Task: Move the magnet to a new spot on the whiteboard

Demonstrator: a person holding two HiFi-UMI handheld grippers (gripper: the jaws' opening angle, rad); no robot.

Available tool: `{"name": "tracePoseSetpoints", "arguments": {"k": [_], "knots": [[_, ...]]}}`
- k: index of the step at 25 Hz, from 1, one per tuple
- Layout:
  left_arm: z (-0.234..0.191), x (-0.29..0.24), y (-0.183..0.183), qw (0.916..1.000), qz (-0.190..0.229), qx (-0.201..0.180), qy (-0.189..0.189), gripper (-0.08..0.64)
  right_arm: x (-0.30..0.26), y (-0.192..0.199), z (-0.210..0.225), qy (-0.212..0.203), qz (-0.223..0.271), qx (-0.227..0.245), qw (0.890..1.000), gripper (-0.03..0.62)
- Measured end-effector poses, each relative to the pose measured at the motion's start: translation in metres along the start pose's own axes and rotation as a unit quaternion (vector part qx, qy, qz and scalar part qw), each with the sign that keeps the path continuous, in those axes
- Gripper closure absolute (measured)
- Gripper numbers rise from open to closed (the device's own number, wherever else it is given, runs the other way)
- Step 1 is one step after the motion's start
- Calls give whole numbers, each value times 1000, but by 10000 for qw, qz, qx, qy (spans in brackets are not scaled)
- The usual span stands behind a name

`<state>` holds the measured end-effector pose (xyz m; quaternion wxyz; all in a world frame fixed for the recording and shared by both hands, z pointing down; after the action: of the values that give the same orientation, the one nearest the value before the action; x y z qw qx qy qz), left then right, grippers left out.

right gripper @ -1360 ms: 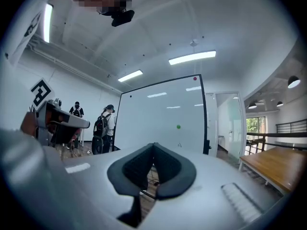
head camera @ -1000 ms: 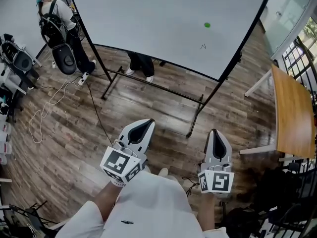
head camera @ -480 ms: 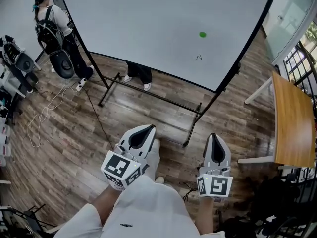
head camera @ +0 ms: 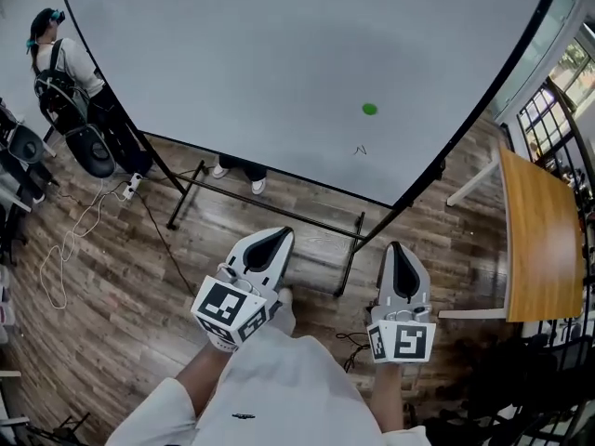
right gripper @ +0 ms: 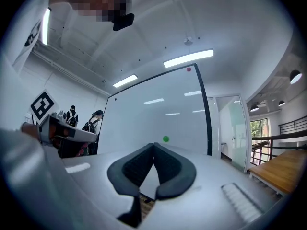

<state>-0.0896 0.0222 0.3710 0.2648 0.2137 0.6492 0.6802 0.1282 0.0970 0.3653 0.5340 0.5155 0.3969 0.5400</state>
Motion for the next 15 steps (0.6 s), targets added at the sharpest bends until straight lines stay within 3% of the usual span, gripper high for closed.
{"name": "tracePoseSetpoints", "arguments": {"k": [9,15], "knots": [[-75,-77,-13,9997,217,23,123,554,-99,-5,20,125,129,112,9998,580],[-78,-110,-5,9996,36,103,260,554,-119,-5,42,225,59,121,9997,580]]}}
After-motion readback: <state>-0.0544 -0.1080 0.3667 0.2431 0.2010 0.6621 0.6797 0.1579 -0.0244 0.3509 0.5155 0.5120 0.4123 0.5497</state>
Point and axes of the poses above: the fingertips, and each gripper's own axes: x backward along the fingers, z to its right, y out of its underside, the point moved 6 cm from there along x, backward along the fingers, and after that the axes turned 13 degrees about -x, right-handed, at the moved point
